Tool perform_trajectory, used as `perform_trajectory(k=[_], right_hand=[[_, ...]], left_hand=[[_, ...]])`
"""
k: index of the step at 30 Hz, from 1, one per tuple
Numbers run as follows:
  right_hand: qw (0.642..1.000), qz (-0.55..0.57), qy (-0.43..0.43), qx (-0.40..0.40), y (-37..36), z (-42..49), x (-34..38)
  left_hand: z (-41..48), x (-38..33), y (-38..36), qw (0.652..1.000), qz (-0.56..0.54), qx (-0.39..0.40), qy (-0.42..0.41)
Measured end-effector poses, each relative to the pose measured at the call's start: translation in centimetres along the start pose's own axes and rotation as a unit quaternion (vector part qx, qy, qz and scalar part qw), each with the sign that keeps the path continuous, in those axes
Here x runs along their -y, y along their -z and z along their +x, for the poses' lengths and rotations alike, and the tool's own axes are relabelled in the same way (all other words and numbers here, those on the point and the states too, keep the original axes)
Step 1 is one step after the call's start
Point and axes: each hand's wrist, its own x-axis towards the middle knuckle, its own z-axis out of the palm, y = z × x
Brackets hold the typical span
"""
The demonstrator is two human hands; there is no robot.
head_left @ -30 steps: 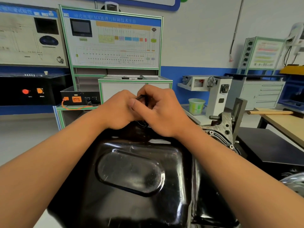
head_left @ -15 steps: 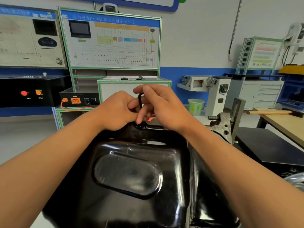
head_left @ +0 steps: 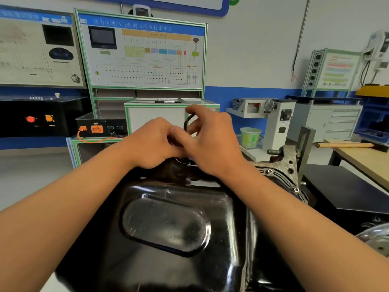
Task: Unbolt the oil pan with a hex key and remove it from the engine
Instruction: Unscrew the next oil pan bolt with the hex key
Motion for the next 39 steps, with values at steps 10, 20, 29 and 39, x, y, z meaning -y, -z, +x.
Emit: perform_trajectory(k=[10, 20, 29, 39], right_hand=[[0.993, 0.059, 0.096, 0.047, 0.7, -0.2, 0.2], [0.964, 0.207, 0.084, 0.142, 1.0, -0.6, 0.6], [0.971, 0.192, 0.048, 0.136, 0.5, -0.7, 0.4], [0.898, 0.388, -0.125, 0.164, 1.0, 0.9, 0.1]], left_hand=[[0.3, 0.2, -0.1, 1.0, -0.002, -0.012, 0.004], [0.2, -0.2, 0.0, 0.999, 0.038, 0.027, 0.021], [0.3, 0.3, 0.2, 1.0, 0.001, 0.001, 0.013], [0.3, 0.0, -0.3, 0.999, -0.018, 0.017, 0.025]])
